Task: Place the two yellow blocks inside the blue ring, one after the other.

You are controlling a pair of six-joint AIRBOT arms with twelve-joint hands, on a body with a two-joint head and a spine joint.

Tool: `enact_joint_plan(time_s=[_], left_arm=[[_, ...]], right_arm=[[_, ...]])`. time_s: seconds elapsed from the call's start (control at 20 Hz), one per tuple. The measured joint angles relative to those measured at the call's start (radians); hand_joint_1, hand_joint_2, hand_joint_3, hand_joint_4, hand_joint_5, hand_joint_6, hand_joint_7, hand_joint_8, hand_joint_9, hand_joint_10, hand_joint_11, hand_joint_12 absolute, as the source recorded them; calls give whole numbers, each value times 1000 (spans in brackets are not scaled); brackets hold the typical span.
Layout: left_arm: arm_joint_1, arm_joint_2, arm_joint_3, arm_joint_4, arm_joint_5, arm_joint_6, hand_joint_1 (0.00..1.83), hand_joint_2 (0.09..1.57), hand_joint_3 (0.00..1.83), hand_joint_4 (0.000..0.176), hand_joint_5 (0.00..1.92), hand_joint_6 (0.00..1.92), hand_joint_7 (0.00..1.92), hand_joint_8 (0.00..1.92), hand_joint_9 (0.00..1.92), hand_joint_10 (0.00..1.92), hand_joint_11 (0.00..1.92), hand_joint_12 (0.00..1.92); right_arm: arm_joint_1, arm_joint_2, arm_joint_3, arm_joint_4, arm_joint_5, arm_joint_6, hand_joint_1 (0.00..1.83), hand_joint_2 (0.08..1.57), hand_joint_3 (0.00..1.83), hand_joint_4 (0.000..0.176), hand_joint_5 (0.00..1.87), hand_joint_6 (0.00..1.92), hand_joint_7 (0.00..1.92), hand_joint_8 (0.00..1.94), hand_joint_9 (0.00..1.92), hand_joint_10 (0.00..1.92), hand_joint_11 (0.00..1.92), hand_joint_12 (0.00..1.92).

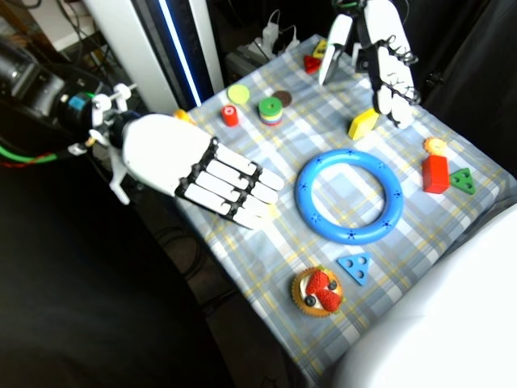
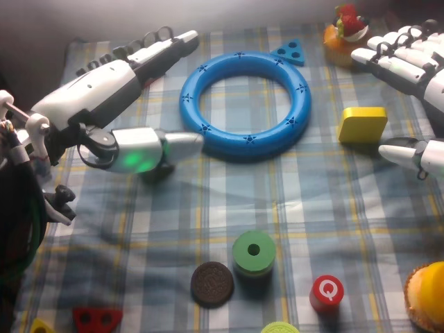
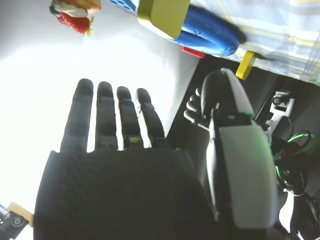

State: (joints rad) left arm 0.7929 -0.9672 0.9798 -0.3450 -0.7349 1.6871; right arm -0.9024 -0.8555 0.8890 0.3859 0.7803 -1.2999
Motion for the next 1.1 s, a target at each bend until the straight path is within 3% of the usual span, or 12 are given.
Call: enact_joint_plan(time_s=[0.15,0.25,0.3,0.35,0.4,0.5,0.7,0.75,0.8,0.95,1.0,1.1], left_arm=[[9,0,15,-60,20,52,1024,1046,0,30,135,11,201,7,99,22,0,0],[9,-4,21,-95,31,97,1029,1036,0,11,263,16,332,17,233,34,0,296],[9,-14,29,-106,35,109,993,1043,0,27,310,19,367,14,276,42,0,437],[9,-23,36,-129,45,133,1005,1051,1,3,383,26,431,18,336,54,0,580],[9,-35,43,-151,59,164,1021,1059,2,0,458,28,507,21,399,62,0,718],[8,-66,66,-202,94,225,1029,1080,3,0,527,11,583,9,463,45,0,698],[7,-85,86,-259,126,287,1092,1104,6,0,762,47,819,38,671,97,0,1260],[6,-89,88,-269,124,311,1080,1158,9,0,838,935,897,37,739,124,0,1433],[3,-90,90,-275,123,322,1180,1142,9,0,915,939,923,948,875,268,22,1653],[-7,-85,72,-258,109,329,1221,1174,1,0,922,899,840,1418,627,1362,81,1897],[-13,-83,62,-238,111,327,1182,1202,2,0,863,1057,786,1418,548,1317,15,1848],[-30,-80,48,-206,114,327,1207,1212,0,0,821,1024,802,1487,550,1403,35,1897]], right_arm=[[-1,4,-5,7,1,0,597,1246,10,0,0,0,0,0,0,0,0,0],[-7,10,-8,11,8,0,627,1241,5,0,0,0,0,0,0,0,0,0],[-7,12,-11,14,8,0,631,1240,4,0,0,0,0,0,0,0,0,0],[-7,14,-12,14,14,0,568,1244,6,0,0,0,0,0,0,0,0,0],[-12,18,-14,14,26,1,565,1247,6,0,0,0,0,0,0,0,0,0],[-14,20,-14,22,33,0,582,1246,4,0,0,0,0,0,0,0,0,0],[-14,21,-14,22,35,1,571,1251,4,0,0,0,0,0,0,0,0,0],[-14,21,-14,21,35,1,580,1249,3,0,0,0,0,0,0,0,0,0],[-14,21,-14,20,35,1,583,1252,4,0,0,0,0,0,0,0,0,0],[-14,21,-14,21,36,2,589,1256,4,0,0,0,0,0,0,0,0,0],[-14,21,-14,22,36,2,586,1255,3,0,0,0,0,0,0,0,0,0],[-14,21,-14,21,36,2,571,1259,3,0,0,0,0,0,0,0,0,0]])
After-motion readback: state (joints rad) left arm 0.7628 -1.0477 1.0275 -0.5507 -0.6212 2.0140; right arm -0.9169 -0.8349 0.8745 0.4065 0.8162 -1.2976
